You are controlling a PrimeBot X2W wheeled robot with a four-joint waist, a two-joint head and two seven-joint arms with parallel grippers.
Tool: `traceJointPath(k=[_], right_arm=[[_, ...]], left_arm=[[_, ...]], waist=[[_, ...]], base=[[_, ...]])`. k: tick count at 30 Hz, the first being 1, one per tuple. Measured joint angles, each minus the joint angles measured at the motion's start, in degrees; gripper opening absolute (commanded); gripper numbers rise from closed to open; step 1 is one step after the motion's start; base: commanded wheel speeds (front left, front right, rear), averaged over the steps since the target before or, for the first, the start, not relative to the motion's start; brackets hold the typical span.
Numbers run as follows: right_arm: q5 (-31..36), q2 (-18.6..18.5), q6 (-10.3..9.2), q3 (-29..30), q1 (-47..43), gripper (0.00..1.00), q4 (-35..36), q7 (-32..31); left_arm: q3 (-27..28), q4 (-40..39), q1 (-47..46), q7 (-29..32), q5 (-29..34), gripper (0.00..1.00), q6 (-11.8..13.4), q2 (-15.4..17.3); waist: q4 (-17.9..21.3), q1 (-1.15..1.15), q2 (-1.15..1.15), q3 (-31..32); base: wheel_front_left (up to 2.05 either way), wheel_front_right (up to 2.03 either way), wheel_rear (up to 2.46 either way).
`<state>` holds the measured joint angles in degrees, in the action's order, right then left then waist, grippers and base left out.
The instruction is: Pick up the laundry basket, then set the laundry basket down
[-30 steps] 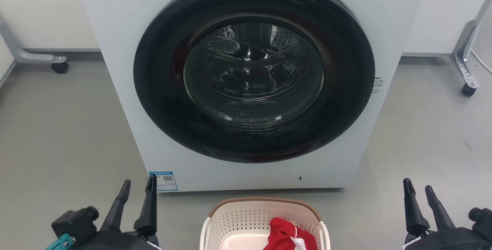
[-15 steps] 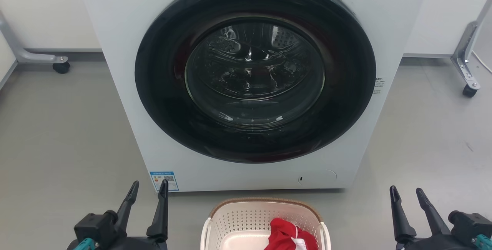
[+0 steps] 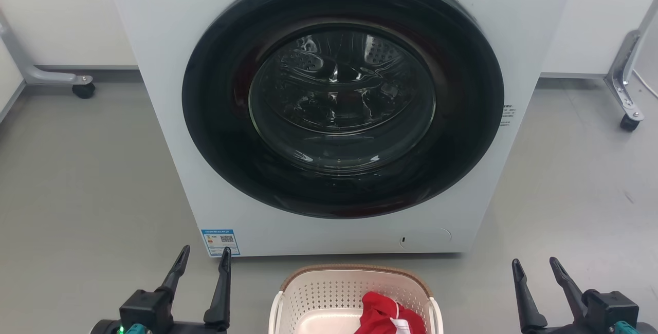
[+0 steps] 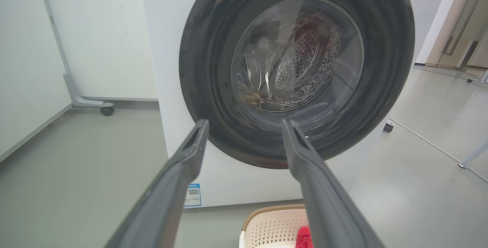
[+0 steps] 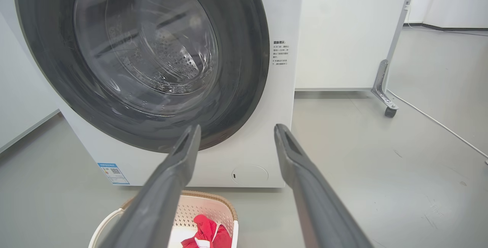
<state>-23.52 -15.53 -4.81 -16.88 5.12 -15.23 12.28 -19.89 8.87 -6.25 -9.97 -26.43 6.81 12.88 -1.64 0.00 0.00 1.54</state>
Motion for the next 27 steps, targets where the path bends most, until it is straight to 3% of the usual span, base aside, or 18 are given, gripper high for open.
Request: traceJointPath(k=[27], right_arm=[[0.35,0.0,-0.49,0.25,0.0,1.0,-1.72,-0.12]], left_arm=[[2.58,0.93,1.81,3.82,1.24,1.0,0.32,-1.72]], waist=[[0.01,0.0,0.0,-0.41]], base=[[0.0,0.0,0.0]])
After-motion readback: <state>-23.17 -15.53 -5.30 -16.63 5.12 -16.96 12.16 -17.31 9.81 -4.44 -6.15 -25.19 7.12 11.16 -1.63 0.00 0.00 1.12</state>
